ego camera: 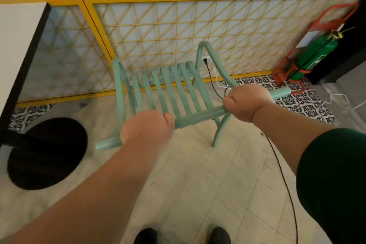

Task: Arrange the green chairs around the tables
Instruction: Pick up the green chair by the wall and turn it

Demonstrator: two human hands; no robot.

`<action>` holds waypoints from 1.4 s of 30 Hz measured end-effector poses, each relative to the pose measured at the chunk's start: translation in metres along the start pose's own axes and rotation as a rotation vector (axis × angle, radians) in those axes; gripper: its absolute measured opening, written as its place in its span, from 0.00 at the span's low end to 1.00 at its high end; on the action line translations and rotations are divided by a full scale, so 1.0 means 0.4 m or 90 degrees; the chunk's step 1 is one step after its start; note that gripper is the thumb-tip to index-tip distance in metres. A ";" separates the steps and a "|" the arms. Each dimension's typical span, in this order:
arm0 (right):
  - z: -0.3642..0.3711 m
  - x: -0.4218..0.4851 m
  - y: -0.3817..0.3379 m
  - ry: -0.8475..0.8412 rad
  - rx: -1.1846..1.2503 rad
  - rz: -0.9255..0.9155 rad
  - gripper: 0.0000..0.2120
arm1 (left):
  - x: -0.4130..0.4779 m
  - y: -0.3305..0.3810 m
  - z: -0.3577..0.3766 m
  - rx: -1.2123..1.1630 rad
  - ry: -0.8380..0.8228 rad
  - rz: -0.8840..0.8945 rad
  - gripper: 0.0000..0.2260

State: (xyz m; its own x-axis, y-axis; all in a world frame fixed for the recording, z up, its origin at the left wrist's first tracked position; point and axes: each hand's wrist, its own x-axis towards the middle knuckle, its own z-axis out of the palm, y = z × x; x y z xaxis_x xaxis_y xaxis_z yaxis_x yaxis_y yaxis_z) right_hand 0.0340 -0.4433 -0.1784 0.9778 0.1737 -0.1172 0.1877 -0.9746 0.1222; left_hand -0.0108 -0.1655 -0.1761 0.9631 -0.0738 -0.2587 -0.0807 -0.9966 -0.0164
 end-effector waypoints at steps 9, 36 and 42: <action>0.010 0.020 0.075 0.012 -0.023 -0.035 0.26 | -0.033 0.074 0.007 -0.064 -0.006 0.015 0.21; -0.035 -0.017 -0.322 0.081 0.296 0.156 0.22 | 0.027 0.114 -0.041 -0.106 -0.161 0.079 0.14; -0.034 -0.009 -0.294 0.060 0.151 0.084 0.21 | 0.025 -0.114 -0.037 -0.261 -0.351 0.101 0.24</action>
State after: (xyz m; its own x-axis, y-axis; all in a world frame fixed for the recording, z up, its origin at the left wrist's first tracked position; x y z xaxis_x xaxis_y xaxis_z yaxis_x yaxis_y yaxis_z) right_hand 0.0095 -0.3274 -0.1790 0.9988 0.0446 -0.0223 0.0421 -0.9936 -0.1047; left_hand 0.0062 -0.1214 -0.1634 0.6684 -0.2977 -0.6817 -0.0014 -0.9169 0.3991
